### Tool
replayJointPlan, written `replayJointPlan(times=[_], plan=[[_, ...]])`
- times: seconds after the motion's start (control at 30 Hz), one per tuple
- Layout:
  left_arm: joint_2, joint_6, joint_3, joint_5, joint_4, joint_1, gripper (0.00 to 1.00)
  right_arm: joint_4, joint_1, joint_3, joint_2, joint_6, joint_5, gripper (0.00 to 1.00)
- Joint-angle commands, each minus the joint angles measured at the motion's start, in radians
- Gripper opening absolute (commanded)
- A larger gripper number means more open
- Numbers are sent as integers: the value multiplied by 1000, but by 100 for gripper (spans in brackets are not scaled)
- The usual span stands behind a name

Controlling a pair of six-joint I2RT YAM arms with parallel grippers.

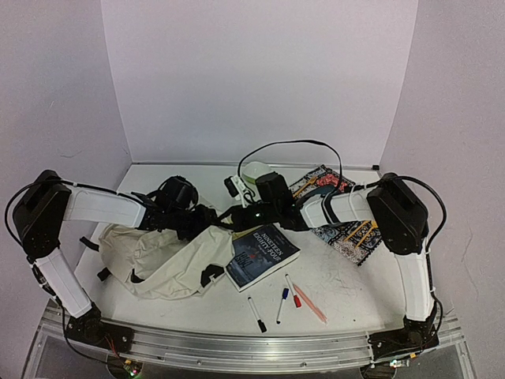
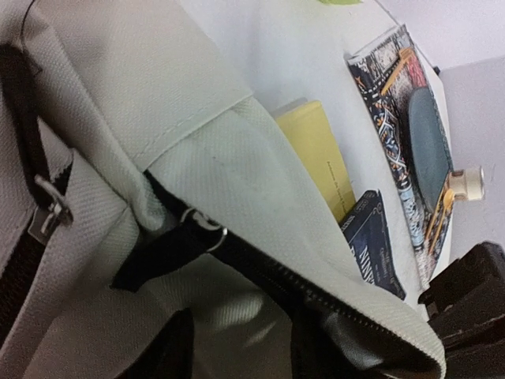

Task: Pack the student bag
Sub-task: Pick up the student bag from the corner of the board.

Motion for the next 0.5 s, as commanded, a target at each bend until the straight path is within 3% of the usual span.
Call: replayJointPlan(times=[0.0,0.13,0.4,0.47], plan=[[8,-1,32,28,92,0,24,82,5,2,-83,-30,-17,0],[-39,35,20,-25,68,34,0,35,4,-27,-118,-63,53,3],[-169,177,79,-195,-67,74,0,-72,3,-34,-146,-117,206,11],[-197,208,89,-224,-89,80,0,-91,4,-30,-146,-124,240,19]])
